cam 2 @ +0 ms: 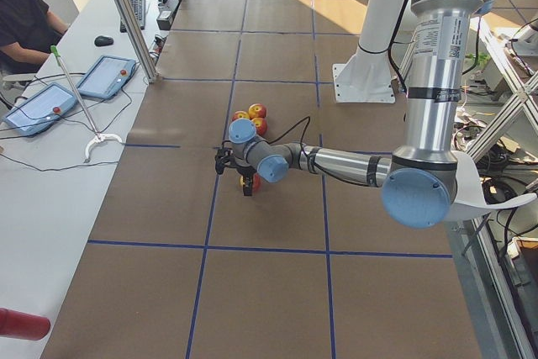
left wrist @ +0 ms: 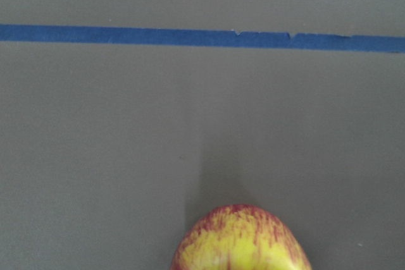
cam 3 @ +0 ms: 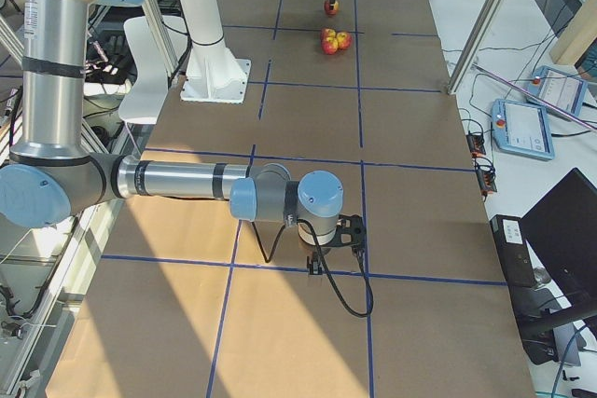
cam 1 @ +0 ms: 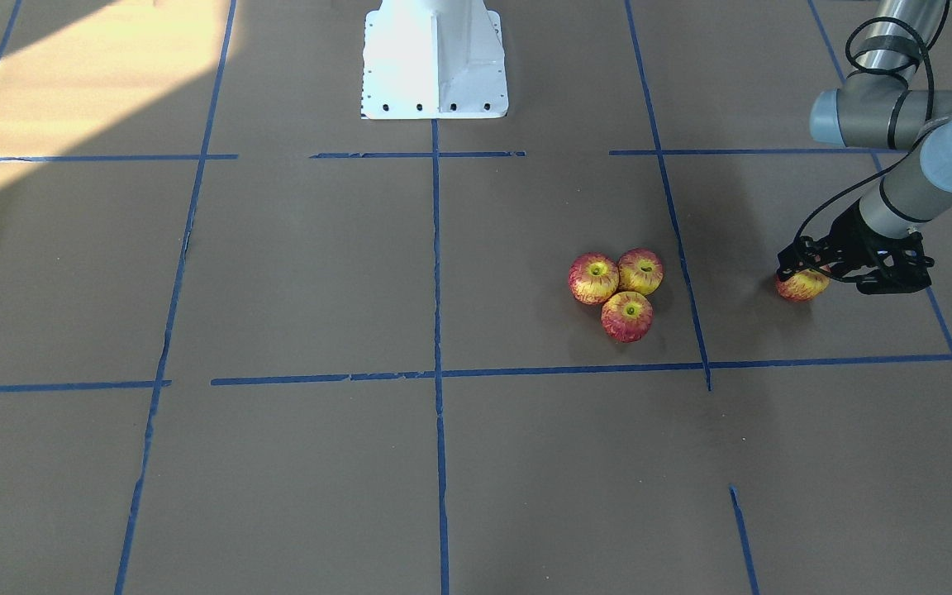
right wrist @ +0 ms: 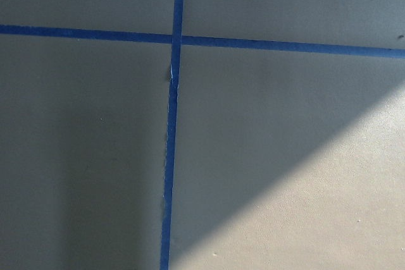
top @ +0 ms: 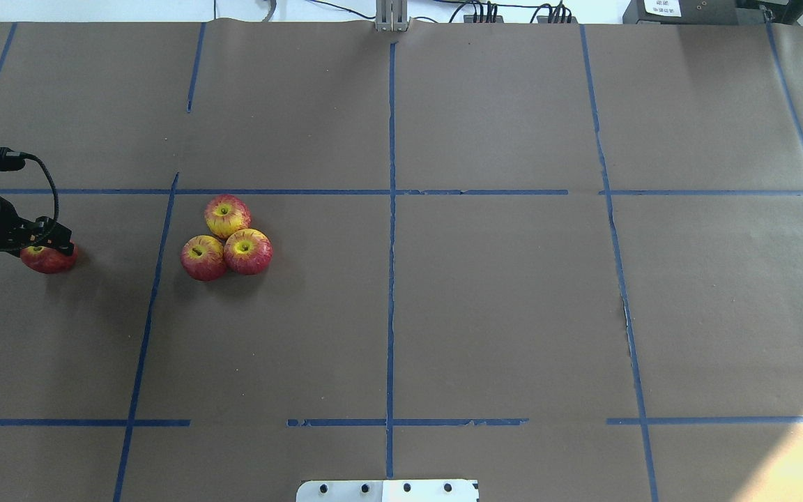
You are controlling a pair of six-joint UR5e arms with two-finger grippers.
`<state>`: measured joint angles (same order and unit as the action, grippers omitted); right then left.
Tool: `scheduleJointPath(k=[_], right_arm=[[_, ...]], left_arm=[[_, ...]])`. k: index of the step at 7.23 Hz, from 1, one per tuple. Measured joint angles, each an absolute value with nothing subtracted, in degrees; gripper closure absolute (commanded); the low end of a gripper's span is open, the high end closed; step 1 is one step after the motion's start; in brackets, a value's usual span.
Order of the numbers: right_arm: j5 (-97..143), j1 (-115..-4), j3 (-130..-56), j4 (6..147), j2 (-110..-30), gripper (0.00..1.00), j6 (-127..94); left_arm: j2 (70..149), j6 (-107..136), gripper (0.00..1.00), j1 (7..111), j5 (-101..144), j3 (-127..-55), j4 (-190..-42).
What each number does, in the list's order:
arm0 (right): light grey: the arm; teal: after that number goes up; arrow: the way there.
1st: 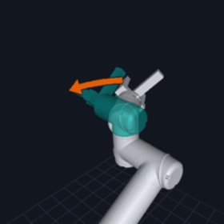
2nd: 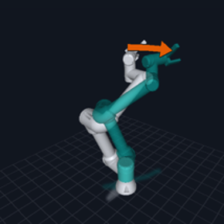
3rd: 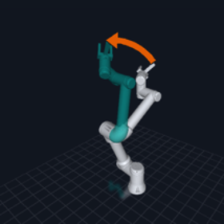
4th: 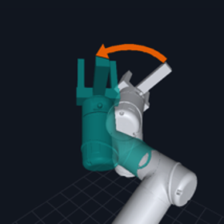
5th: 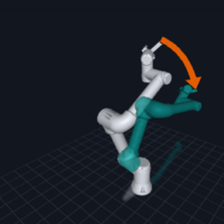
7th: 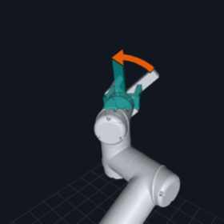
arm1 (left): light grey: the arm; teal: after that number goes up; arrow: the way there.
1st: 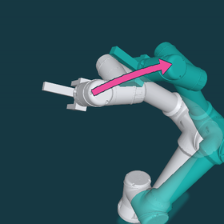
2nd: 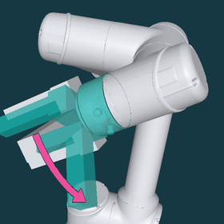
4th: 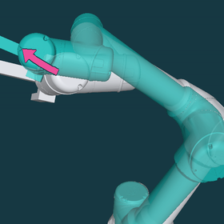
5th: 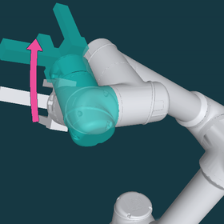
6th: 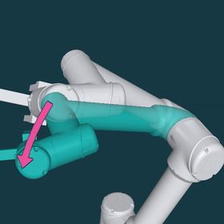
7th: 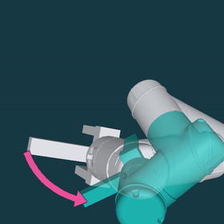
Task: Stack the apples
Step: 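Close the left gripper on the lone apple and lift it, then carry the apple with the left gripper over the three-apple cluster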
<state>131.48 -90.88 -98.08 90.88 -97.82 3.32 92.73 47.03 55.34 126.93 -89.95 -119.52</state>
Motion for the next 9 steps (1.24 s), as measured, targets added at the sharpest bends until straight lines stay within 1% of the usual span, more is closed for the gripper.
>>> scheduleJointPath(k=[1, 2, 3, 5, 7, 9], right_arm=[[131.5, -90.9, -98.1, 90.9, -97.8, 0.0, 3.3], [131.5, -90.9, -98.1, 90.9, -97.8, 0.0, 3.3], [131.5, -90.9, -98.1, 90.9, -97.8, 0.0, 3.3], [131.5, -90.9, -98.1, 90.9, -97.8, 0.0, 3.3], [131.5, -90.9, -98.1, 90.9, -97.8, 0.0, 3.3], [131.5, -90.9, -98.1, 90.9, -97.8, 0.0, 3.3]], left_arm=[[93.0, 47.1, 1.0, 55.3, 127.1, -90.1, -119.5], [93.2, 47.1, 1.0, 55.3, 127.4, -91.0, -119.2], [93.1, 47.1, 1.0, 55.5, 127.9, -93.6, -118.6], [94.7, 50.1, 1.0, 55.7, 129.6, -101.3, -112.7], [101.3, 60.7, 1.0, 54.9, 130.0, -103.9, -107.4], [107.9, 69.1, 1.0, 49.9, 129.7, -103.3, -103.1]])
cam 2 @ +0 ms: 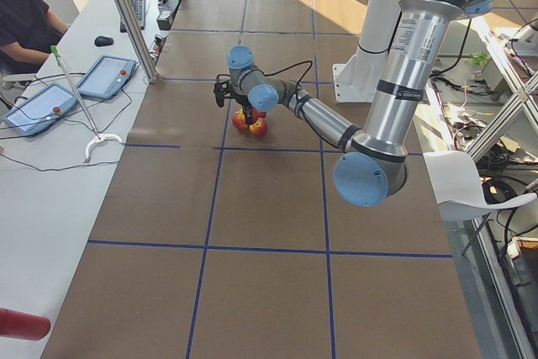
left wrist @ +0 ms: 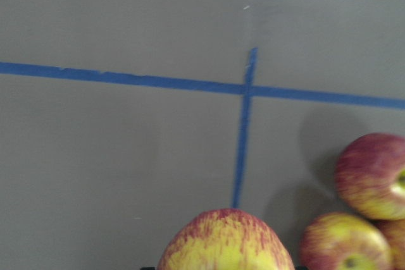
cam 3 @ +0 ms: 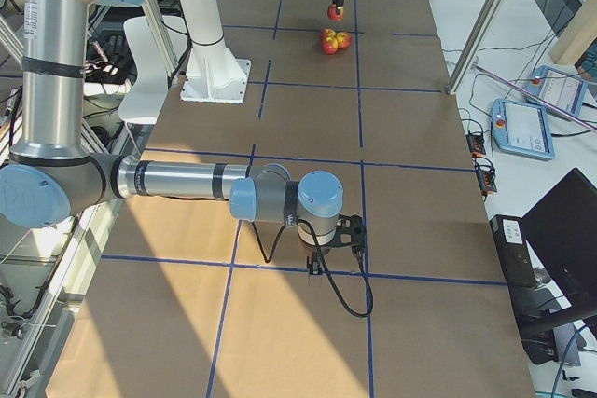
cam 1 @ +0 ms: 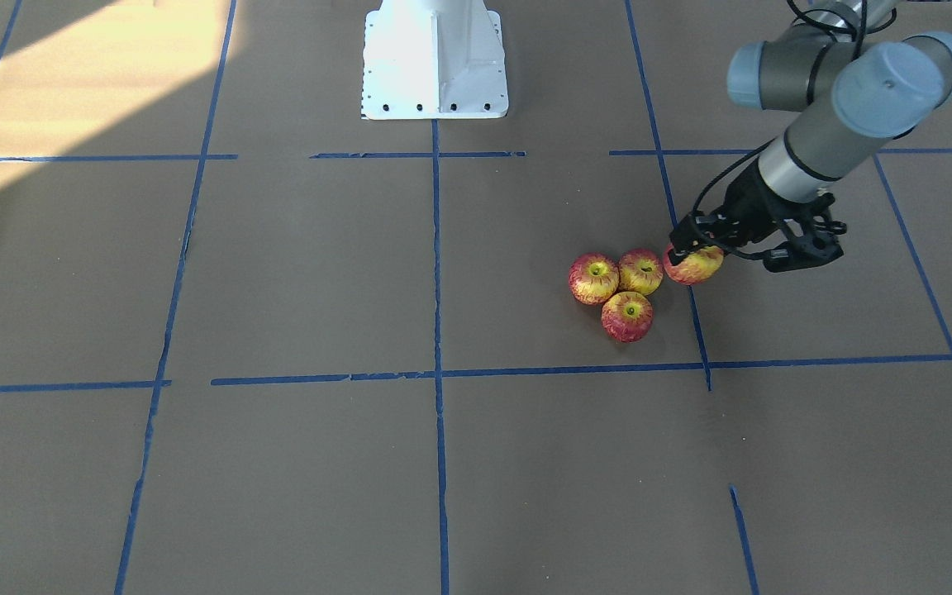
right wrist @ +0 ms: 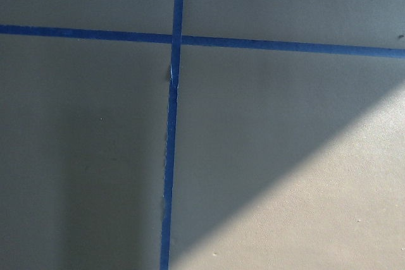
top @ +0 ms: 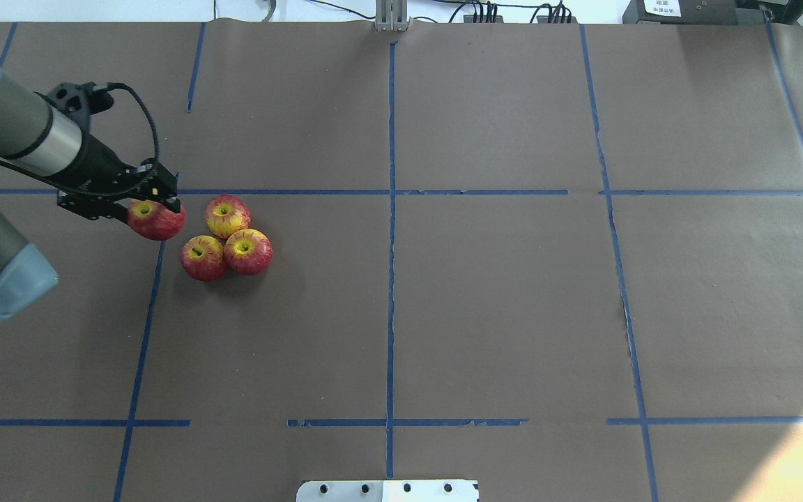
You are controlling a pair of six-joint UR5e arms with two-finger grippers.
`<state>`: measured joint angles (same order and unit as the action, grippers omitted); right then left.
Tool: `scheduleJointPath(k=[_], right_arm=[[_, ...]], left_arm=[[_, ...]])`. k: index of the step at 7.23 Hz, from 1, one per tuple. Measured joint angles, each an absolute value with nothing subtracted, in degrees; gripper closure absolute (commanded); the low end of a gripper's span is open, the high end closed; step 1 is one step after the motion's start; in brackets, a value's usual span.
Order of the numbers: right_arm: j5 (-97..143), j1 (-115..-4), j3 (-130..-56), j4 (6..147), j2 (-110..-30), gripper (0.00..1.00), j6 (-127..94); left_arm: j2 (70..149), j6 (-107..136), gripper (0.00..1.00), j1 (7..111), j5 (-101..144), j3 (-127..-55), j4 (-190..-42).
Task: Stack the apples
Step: 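Carry the apple with the left gripper over the three-apple cluster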
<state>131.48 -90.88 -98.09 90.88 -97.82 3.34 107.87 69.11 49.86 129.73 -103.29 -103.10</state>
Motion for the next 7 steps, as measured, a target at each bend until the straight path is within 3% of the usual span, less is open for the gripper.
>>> scheduleJointPath(k=[7], right_arm=[[131.5, -90.9, -98.1, 90.9, -97.8, 0.0, 3.3]], left_arm=[[111.8, 71.6, 1.0, 45.2, 123.4, -102.1, -100.8]])
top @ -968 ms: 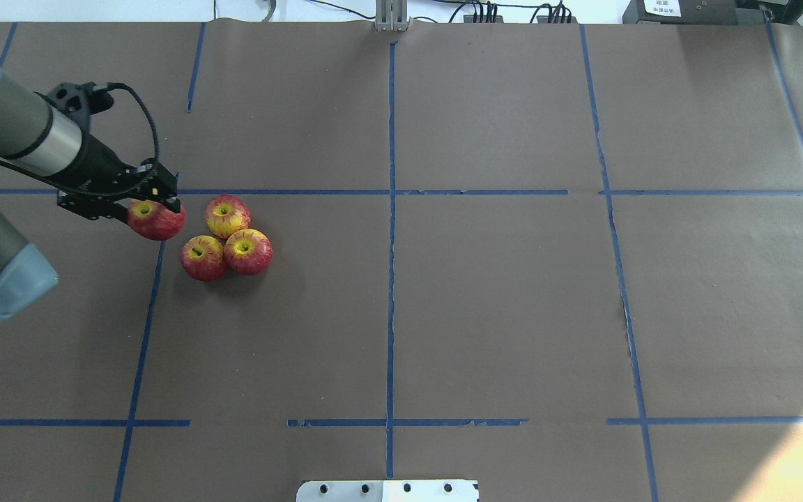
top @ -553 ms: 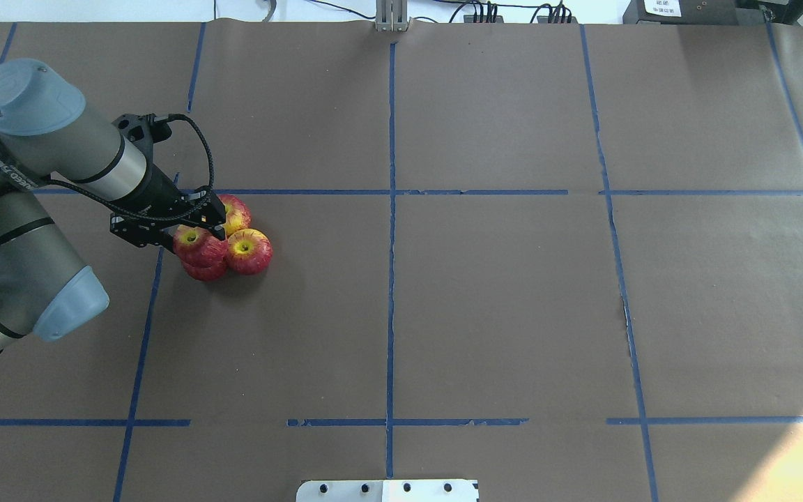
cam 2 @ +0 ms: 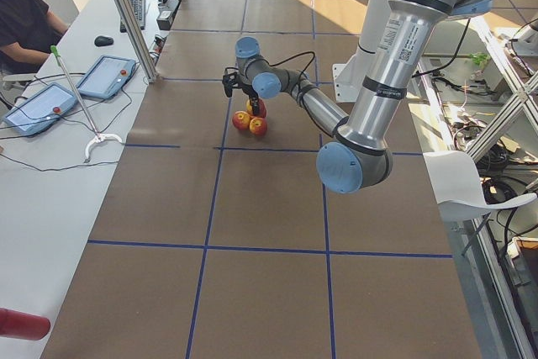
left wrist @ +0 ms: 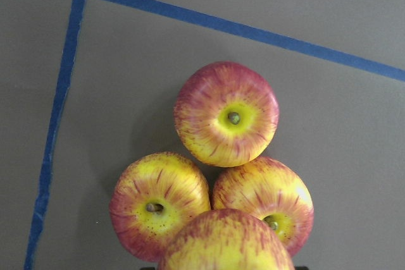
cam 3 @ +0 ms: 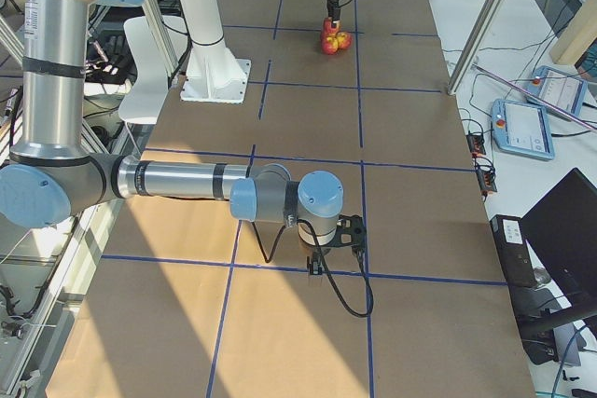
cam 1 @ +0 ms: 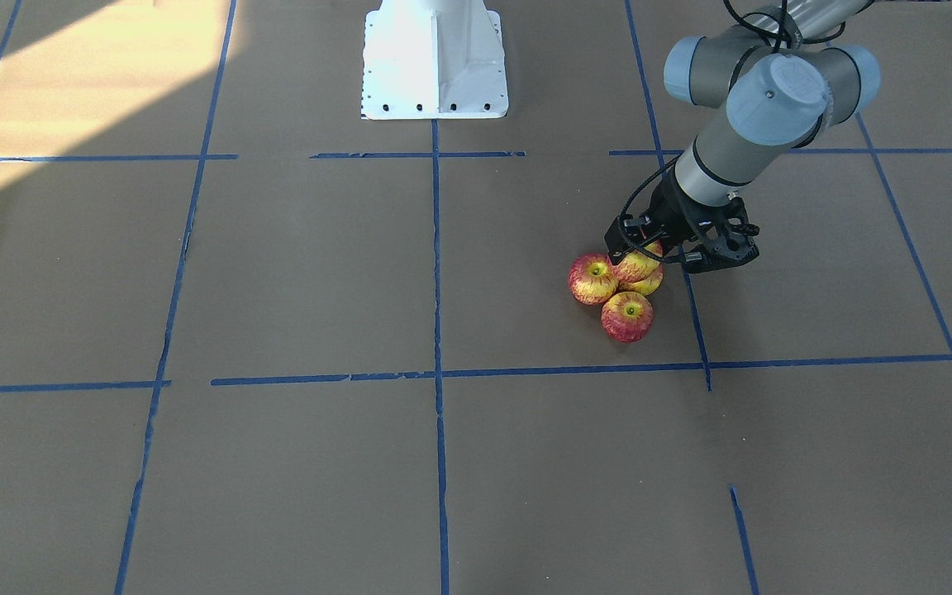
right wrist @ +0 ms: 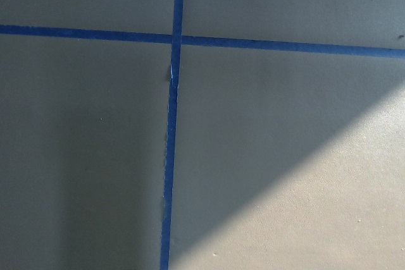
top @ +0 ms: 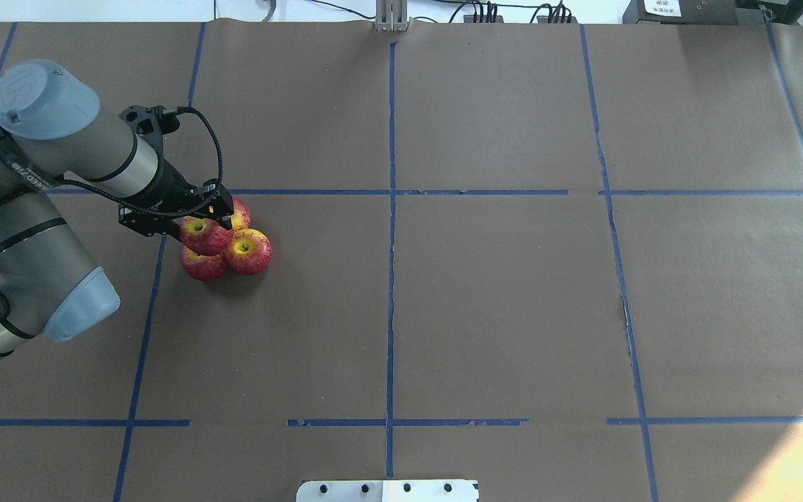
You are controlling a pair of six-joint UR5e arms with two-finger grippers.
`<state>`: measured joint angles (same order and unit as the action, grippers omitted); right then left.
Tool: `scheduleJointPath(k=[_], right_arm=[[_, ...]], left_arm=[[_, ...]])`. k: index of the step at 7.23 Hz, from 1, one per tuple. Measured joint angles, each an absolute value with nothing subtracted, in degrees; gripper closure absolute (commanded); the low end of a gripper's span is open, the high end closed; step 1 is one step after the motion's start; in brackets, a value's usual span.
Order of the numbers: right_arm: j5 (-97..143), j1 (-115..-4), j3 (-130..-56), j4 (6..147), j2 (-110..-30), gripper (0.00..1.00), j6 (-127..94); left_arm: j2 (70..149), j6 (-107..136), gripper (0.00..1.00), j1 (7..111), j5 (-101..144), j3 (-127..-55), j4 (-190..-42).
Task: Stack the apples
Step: 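Carry the apple with the left gripper over the three-apple cluster, then lower the apple onto the cluster top and open the left gripper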
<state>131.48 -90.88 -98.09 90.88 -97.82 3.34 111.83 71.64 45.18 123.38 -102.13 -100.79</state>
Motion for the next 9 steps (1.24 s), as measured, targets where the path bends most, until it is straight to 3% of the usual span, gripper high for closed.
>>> scheduleJointPath(k=[7, 8, 9], right_arm=[[131.5, -90.9, -98.1, 90.9, -97.8, 0.0, 3.3], [131.5, -90.9, -98.1, 90.9, -97.8, 0.0, 3.3], [131.5, -90.9, -98.1, 90.8, -97.8, 0.0, 3.3]], left_arm=[[112.9, 71.7, 0.9, 44.2, 119.5, -101.0, -100.5], [112.9, 71.7, 0.82, 44.2, 119.5, -101.1, -100.5], [112.9, 71.7, 0.62, 44.1, 119.5, -101.0, -100.5]])
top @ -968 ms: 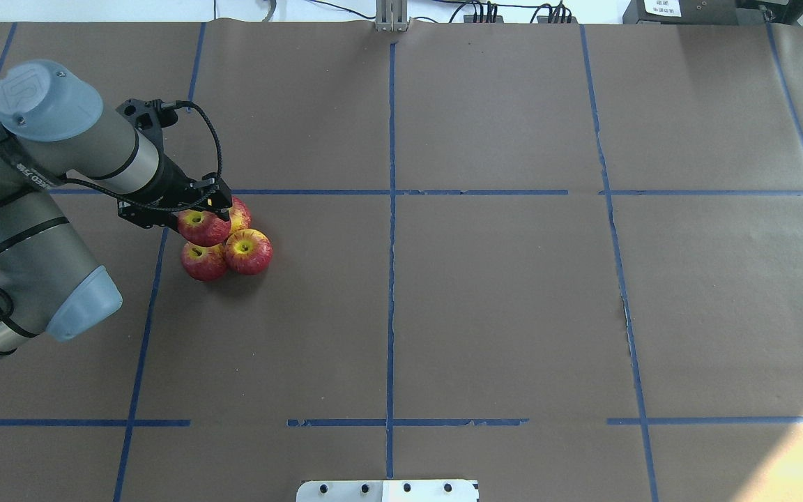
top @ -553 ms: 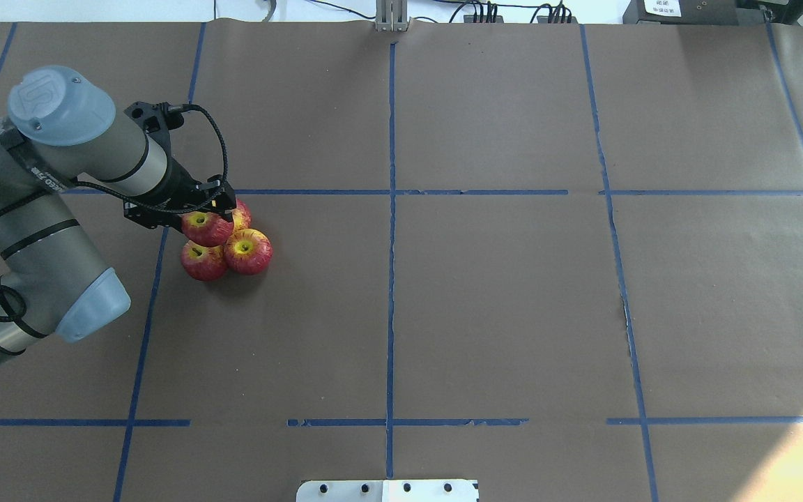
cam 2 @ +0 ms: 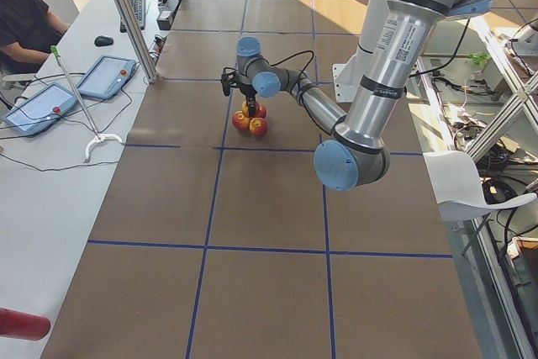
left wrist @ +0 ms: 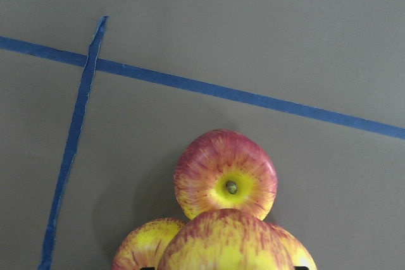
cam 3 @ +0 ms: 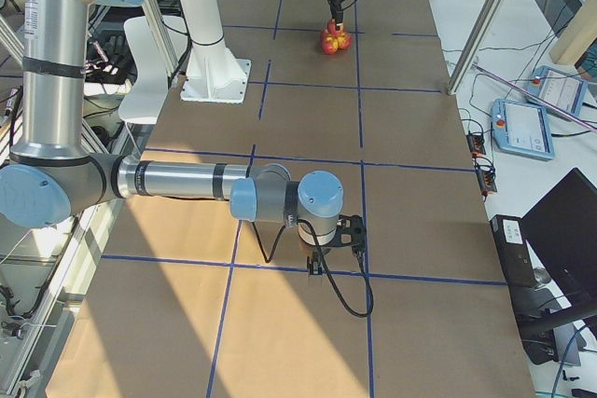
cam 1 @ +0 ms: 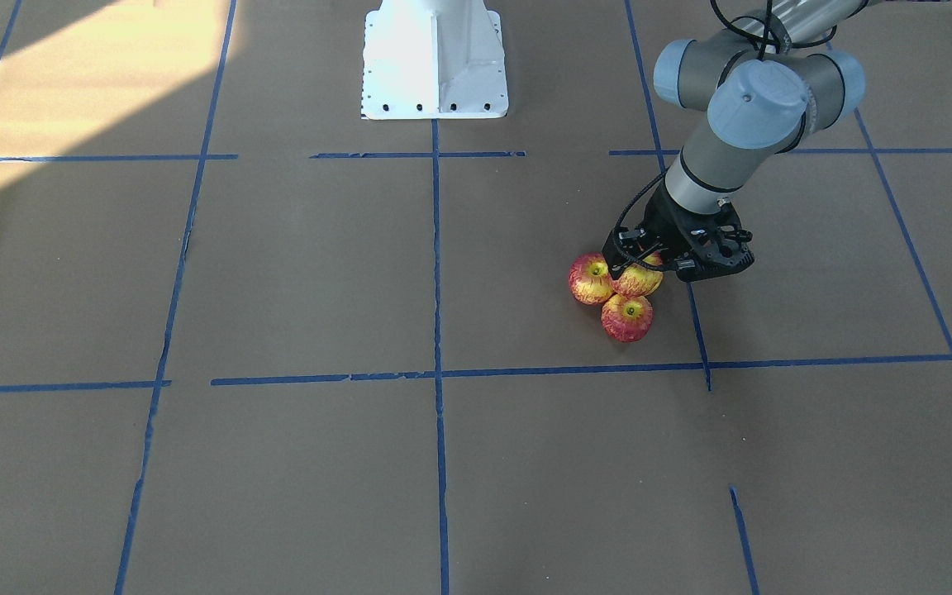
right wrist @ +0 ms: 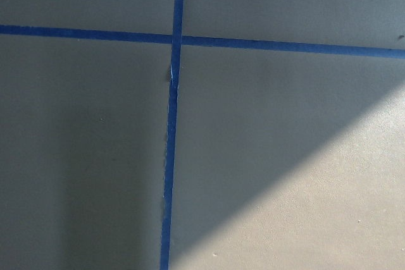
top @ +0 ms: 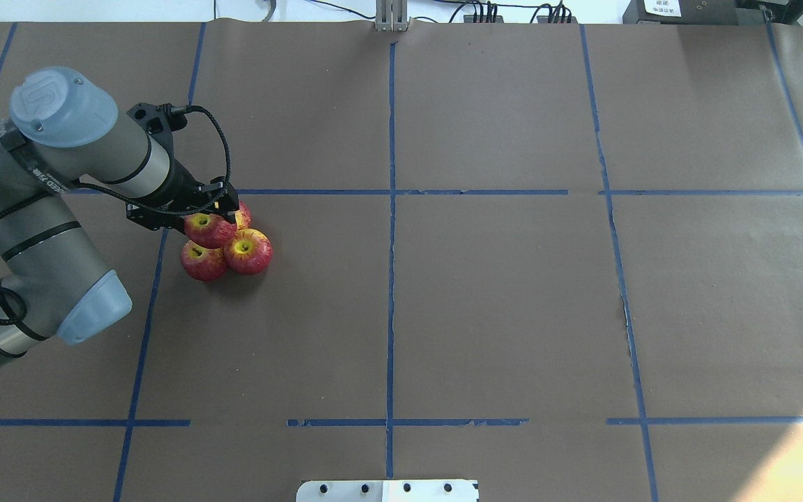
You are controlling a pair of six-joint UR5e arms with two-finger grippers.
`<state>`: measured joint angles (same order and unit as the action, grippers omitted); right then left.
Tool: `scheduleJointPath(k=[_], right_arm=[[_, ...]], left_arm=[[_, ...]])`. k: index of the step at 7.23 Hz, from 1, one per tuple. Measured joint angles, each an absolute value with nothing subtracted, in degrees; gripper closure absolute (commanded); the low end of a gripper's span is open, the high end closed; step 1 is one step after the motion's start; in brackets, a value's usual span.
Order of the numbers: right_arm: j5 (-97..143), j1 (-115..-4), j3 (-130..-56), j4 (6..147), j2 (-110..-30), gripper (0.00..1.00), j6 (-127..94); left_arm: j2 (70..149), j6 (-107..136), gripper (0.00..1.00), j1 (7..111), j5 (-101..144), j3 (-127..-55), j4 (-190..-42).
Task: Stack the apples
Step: 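Lower the apple onto the cluster top and open the left gripper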
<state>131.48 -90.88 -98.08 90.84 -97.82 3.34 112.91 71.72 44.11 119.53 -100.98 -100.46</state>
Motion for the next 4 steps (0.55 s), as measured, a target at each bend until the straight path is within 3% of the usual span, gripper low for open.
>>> scheduleJointPath(k=[1, 2, 3, 4], right_arm=[[131.5, -90.9, -98.1, 90.9, -97.8, 0.0, 3.3], [131.5, -90.9, -98.1, 90.9, -97.8, 0.0, 3.3], [131.5, -90.9, -98.1, 90.9, -97.8, 0.0, 3.3], [131.5, -90.9, -98.1, 90.9, -97.8, 0.0, 3.3]], left_arm=[[112.9, 71.7, 0.44, 44.0, 119.5, -100.8, -100.5], [112.9, 71.7, 0.17, 43.7, 119.5, -100.6, -100.5], [113.1, 71.7, 0.0, 43.5, 119.6, -100.5, -100.5], [113.4, 71.7, 0.0, 43.4, 119.6, -100.6, -100.5]])
